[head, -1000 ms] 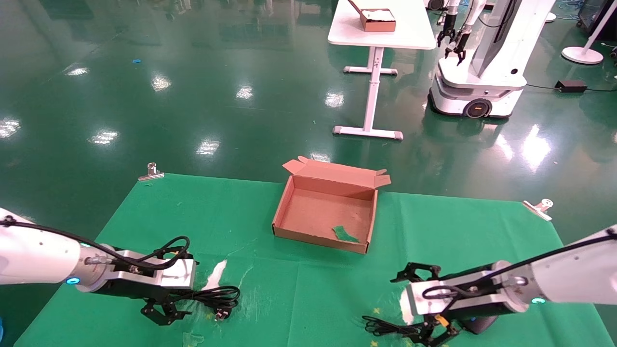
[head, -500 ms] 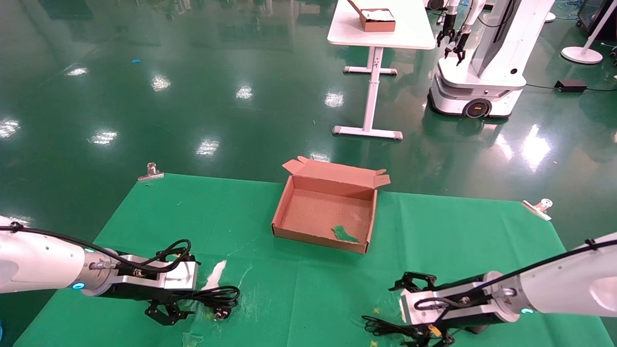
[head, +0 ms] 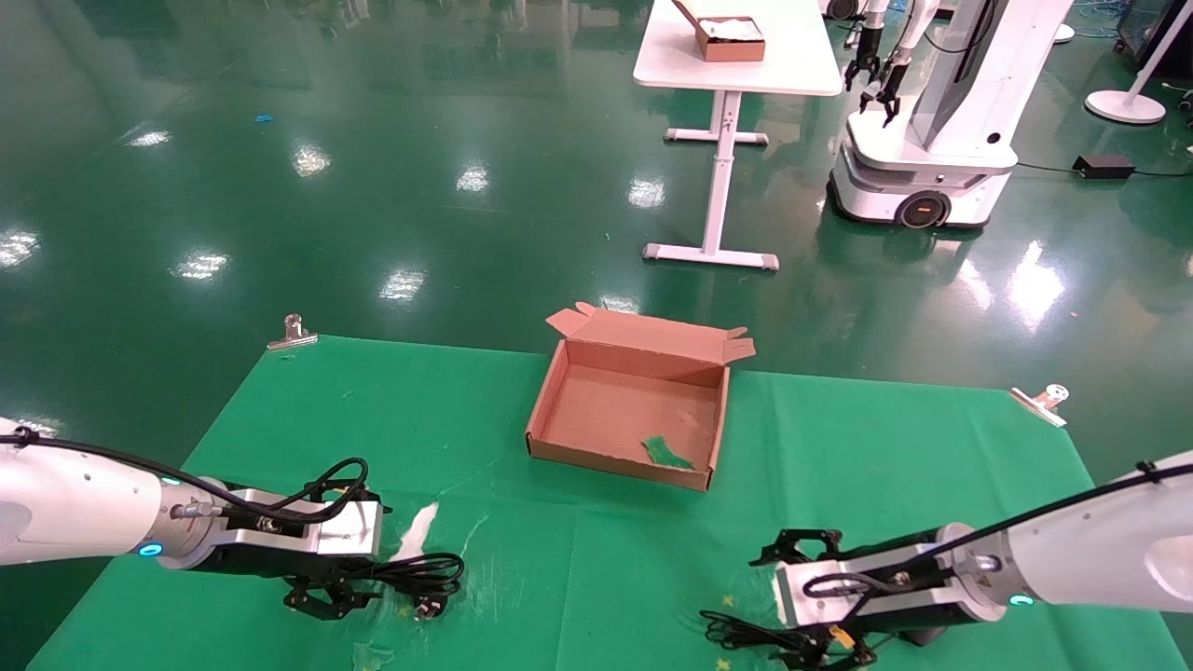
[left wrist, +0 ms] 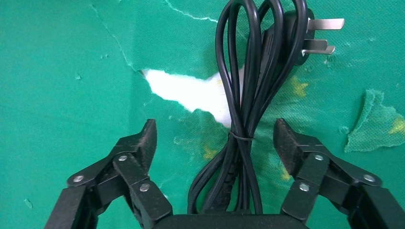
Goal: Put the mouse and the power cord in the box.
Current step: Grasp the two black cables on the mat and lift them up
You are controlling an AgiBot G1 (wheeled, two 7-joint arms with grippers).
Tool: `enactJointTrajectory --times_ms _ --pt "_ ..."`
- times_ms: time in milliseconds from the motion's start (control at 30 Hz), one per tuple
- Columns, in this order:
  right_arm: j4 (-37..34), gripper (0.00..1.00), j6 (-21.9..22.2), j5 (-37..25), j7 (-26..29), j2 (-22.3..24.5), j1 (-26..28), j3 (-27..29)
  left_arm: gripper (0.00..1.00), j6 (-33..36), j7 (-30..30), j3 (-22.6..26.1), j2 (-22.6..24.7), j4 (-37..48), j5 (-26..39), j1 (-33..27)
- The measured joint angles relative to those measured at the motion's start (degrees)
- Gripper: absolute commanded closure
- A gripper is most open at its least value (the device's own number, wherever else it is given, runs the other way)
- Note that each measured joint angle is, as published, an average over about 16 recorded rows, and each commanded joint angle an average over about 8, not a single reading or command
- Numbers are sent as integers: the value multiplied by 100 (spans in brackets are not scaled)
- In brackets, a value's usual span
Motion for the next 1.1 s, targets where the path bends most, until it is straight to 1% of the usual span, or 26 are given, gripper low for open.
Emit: enactJointTrajectory --times_ms 867,1100 --pt "57 100 -11 10 20 21 -18 2 100 29 -27 8 -14 -50 4 19" --pt "58 100 -114 91 31 89 4 56 100 338 -51 -48 -137 -27 -84 -88"
